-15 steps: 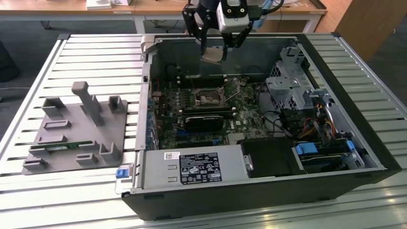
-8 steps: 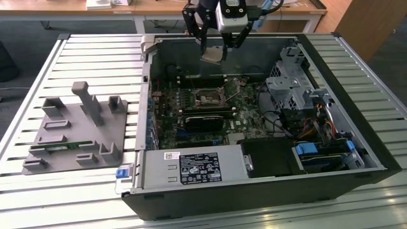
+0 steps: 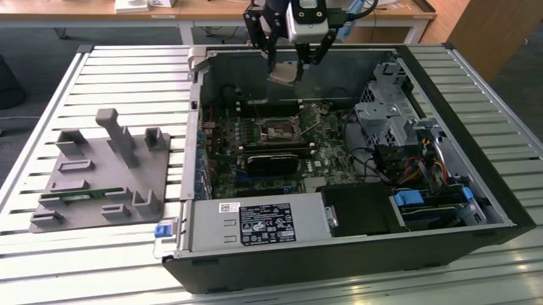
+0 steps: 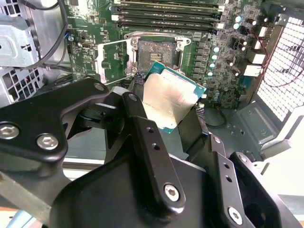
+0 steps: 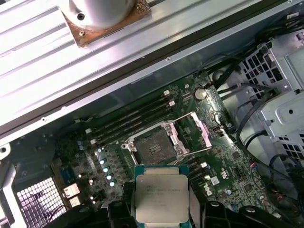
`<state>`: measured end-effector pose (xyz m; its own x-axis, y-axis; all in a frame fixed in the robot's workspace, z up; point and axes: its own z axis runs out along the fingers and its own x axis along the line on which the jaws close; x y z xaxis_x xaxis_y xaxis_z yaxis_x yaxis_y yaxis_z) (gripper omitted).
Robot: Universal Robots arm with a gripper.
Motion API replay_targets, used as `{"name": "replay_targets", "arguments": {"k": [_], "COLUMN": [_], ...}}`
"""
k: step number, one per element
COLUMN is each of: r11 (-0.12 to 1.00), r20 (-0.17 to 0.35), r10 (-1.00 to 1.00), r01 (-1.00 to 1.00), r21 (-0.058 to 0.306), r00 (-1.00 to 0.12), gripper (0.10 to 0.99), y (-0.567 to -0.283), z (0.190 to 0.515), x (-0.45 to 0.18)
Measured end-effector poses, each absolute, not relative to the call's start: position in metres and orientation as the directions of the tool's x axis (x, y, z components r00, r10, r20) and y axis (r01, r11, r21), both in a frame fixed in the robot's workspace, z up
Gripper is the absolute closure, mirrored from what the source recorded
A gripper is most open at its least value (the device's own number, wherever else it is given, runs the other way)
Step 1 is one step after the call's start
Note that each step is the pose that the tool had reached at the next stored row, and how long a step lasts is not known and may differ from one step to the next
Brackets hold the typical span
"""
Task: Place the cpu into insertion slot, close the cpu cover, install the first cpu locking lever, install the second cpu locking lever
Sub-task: 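Place the cpu into insertion slot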
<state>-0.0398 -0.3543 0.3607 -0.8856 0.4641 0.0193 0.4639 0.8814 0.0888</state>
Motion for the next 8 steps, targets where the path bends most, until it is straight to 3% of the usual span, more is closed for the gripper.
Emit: {"name": "replay_targets", "arguments": {"k": [8], "r11": [0.865], "r20": [0.019], "r10": [0.494], "r01": [0.493], "r21": [0.089], "r00": [-0.869], "gripper": [0.549], "y": [-0.3543], "z": [0.3606], "x": [-0.0399]}}
